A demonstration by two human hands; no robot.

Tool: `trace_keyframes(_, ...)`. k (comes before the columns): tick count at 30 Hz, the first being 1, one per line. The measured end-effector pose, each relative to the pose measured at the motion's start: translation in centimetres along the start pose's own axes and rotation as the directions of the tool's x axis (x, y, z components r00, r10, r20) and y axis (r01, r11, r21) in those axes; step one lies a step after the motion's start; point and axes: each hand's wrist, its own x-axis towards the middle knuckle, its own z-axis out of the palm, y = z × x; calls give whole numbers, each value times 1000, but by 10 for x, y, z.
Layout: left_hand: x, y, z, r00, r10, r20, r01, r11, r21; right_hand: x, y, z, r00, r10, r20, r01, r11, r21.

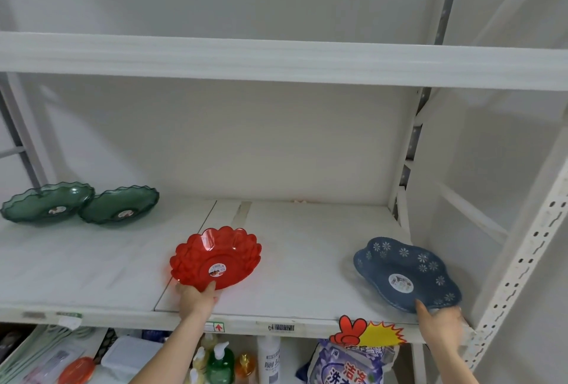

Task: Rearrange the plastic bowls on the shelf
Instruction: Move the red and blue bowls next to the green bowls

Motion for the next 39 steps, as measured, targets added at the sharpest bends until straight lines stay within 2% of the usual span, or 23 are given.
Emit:
trace_keyframes(4, 2, -1, 1, 984, -83, 158, 122, 958, -260, -5, -5, 3, 999, 36, 41, -41, 988, 147)
trace_keyframes(9, 0, 2, 2, 960, -118, 253, 213, 896, -390, 28, 19, 26, 980, 145, 135, -181, 935, 304)
trace_keyframes(13, 0, 3, 3, 951, -130, 279, 241, 878, -413, 74, 51, 50, 959, 210, 188, -266, 897, 354)
trace_keyframes(23, -16, 11, 0, 937, -120, 328, 256, 874, -413, 67, 41, 51, 970, 171, 173, -232, 866, 443)
trace_keyframes(26, -25, 15, -6, 929, -121, 351, 274, 862, -426, 23, 8, 24, 979, 106, 177, -181, 852, 492)
trace_keyframes(32, -41, 22, -30, 910, -118, 397, 301, 848, -437, -56, -56, -22, 955, 36, 293, -220, 747, 627)
trace_keyframes(39, -56, 44, -76, 918, -129, 374, 298, 847, -440, -106, -102, -38, 933, 8, 359, -235, 770, 593)
